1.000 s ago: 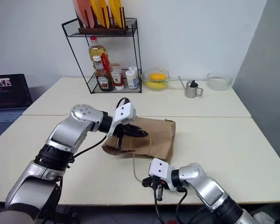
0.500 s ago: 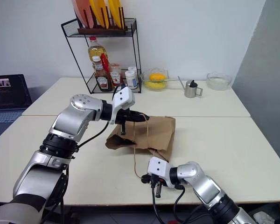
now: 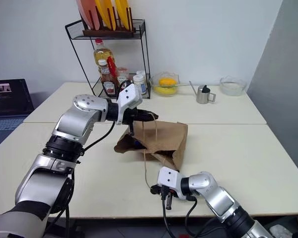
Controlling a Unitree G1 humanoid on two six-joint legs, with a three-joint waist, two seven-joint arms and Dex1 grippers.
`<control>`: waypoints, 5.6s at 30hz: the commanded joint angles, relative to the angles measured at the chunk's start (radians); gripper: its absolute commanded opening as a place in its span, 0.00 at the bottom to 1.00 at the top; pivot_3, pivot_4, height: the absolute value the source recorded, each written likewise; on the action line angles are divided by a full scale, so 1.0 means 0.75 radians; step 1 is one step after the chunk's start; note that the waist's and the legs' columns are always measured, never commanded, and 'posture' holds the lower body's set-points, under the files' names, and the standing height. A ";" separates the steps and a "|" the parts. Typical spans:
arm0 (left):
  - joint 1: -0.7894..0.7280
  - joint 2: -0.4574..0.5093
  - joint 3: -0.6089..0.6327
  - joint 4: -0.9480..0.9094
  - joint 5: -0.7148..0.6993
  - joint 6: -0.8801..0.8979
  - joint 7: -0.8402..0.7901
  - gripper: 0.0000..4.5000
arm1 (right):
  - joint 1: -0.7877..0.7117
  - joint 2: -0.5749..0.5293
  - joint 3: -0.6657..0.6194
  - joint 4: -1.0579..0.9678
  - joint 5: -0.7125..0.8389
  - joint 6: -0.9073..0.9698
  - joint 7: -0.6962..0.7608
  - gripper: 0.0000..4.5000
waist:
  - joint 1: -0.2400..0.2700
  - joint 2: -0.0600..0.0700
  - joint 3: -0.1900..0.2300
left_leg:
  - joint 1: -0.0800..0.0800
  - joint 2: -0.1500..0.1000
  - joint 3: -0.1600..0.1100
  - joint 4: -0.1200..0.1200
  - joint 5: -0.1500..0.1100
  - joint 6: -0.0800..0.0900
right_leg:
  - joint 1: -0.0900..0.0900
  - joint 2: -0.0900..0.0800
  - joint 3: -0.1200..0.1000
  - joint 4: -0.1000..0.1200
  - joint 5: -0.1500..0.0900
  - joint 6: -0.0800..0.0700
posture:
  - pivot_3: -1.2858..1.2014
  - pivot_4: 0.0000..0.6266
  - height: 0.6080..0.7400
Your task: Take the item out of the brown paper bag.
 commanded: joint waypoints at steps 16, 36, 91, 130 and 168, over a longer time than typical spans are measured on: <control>-0.148 -0.001 0.091 0.119 0.031 -0.153 0.087 0.00 | 0.022 -0.039 0.016 0.129 -0.105 -0.006 0.009 0.00 | 0.000 0.000 0.000 | 0.000 0.000 0.000 0.000 0.000 0.000 | 0.000 0.000 0.000 0.000 0.000 0.000 | 0.52 0.24 1.00; -0.208 -0.020 0.099 0.272 0.089 -0.260 0.178 0.00 | 0.037 -0.054 0.026 0.134 -0.132 -0.024 0.025 0.00 | 0.004 0.000 0.000 | 0.000 -0.001 0.000 0.000 0.000 0.000 | 0.000 0.000 0.000 0.000 0.000 0.000 | 0.52 0.24 1.00; -0.265 -0.055 0.129 0.367 0.103 -0.317 0.277 0.00 | 0.068 -0.065 0.028 0.124 -0.149 -0.019 0.046 0.00 | 0.008 0.000 0.000 | 0.000 -0.001 0.000 0.000 0.000 0.000 | 0.000 -0.001 0.000 0.000 0.000 0.000 | 0.52 0.24 1.00; -0.176 -0.101 0.164 0.248 0.070 -0.269 0.231 0.00 | -0.193 -0.251 -0.631 -0.721 0.632 0.962 0.007 1.00 | 0.012 -0.001 0.002 | -0.003 -0.001 0.000 0.000 0.000 0.000 | -0.001 -0.001 0.000 -0.001 0.000 0.000 | 0.52 0.24 1.00; -0.190 -0.140 0.187 0.273 0.089 -0.287 0.292 0.00 | -0.539 0.151 0.027 0.261 -0.352 0.318 -0.366 1.00 | -0.018 -0.001 0.002 | -0.006 -0.002 0.000 0.000 0.000 0.000 | -0.005 -0.003 -0.001 0.000 0.000 0.000 | 0.52 0.24 1.00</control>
